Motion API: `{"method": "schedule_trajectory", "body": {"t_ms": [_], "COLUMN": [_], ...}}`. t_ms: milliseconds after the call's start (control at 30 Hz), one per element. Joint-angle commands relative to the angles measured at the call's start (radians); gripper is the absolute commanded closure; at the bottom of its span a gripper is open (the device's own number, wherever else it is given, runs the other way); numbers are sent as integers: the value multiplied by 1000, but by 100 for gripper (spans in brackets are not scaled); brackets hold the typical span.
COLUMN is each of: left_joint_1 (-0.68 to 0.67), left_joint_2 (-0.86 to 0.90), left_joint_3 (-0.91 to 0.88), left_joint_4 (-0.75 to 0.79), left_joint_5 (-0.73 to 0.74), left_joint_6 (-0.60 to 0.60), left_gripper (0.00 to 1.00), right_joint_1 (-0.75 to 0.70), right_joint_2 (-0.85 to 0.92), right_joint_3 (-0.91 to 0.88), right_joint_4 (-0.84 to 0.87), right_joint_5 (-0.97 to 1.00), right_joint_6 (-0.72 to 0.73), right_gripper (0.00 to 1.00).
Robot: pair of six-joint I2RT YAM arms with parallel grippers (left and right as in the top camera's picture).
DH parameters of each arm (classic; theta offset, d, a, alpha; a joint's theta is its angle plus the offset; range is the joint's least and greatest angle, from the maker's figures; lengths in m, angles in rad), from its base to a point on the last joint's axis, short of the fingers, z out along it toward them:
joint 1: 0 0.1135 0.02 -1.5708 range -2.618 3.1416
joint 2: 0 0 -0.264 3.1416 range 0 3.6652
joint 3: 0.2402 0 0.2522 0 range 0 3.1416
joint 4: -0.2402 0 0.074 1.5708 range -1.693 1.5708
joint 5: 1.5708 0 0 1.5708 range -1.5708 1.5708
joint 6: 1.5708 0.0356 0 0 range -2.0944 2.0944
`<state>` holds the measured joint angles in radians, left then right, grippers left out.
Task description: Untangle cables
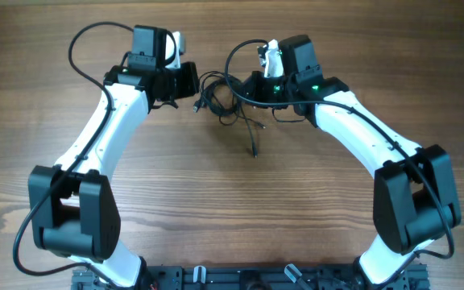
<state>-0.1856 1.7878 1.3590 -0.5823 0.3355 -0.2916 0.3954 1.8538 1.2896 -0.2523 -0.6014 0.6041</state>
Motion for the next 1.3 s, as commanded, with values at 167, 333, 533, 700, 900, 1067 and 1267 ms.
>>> {"method": "schedule_trajectory", "body": {"t_ms": [167, 333, 533, 700, 900, 1067, 1267], "left_joint_1": [23, 96, 166, 167, 160, 160, 159], "left_joint_2": [40, 40, 40, 41, 41, 41, 41], "left_joint_3": [2, 2, 2, 2, 1, 1, 1], "left_joint_4": [-106, -123, -141, -146, -145, -143, -145], "left_joint_5": [-155, -150, -70, -63, -63, -63, -63], "left_joint_6": [-65, -137, -140, -139, -139, -137, -135], "left_gripper": [96, 94, 85, 50, 25, 20, 18], "right_joint_1": [132, 206, 246, 246, 247, 247, 251], "right_joint_2": [26, 26, 26, 26, 26, 26, 26], "right_joint_3": [11, 11, 11, 11, 11, 12, 12], "right_joint_4": [-17, -61, -97, -82, -73, -14, 54], "right_joint_5": [-73, -69, 47, 93, 77, -84, -222], "right_joint_6": [-262, -353, -391, -371, -344, -498, -490], "right_gripper": [96, 96, 84, 50, 30, 23, 20]}}
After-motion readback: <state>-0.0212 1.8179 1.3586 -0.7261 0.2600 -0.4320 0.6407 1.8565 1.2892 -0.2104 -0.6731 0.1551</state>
